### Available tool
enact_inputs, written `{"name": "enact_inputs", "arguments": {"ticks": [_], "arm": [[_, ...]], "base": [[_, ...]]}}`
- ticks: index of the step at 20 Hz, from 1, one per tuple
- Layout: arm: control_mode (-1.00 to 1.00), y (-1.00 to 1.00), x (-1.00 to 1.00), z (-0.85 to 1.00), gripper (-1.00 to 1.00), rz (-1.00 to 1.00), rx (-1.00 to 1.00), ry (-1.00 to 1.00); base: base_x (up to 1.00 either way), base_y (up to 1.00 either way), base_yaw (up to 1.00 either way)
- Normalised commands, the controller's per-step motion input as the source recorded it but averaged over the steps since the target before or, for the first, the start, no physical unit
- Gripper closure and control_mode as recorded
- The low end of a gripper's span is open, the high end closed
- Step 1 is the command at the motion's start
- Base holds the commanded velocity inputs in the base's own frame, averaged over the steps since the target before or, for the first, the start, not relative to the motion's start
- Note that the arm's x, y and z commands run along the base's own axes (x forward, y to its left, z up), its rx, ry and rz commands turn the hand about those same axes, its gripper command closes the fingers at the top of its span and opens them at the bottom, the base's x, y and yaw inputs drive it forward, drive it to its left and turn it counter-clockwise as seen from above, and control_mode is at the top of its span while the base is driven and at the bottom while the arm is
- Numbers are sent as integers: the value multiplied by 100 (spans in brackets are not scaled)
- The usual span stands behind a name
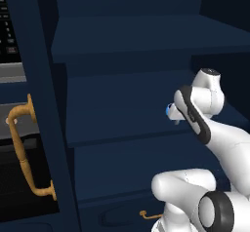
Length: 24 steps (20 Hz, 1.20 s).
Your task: Pick the kettle from the counter and place it on the tray. Then pick the mug from the cabinet and place it on the tray. Then close the cabinet doors.
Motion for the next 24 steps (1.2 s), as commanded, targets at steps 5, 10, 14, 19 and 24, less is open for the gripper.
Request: {"name": "enact_inputs", "arguments": {"ticks": [5, 10, 14, 19, 24], "arm": [[-100, -13, 45, -35, -100, 0, 0, -1], [-100, -8, 26, -27, -100, 0, 0, -11], [-100, -10, 0, 0, -100, 0, 0, -23], [-100, -1, 0, 3, -100, 0, 0, -14], [-100, 12, 0, -2, -100, 0, 0, 0]], "base": [[0, 0, 0], [0, 0, 0], [0, 0, 0], [0, 0, 0], [0, 0, 0]]}}
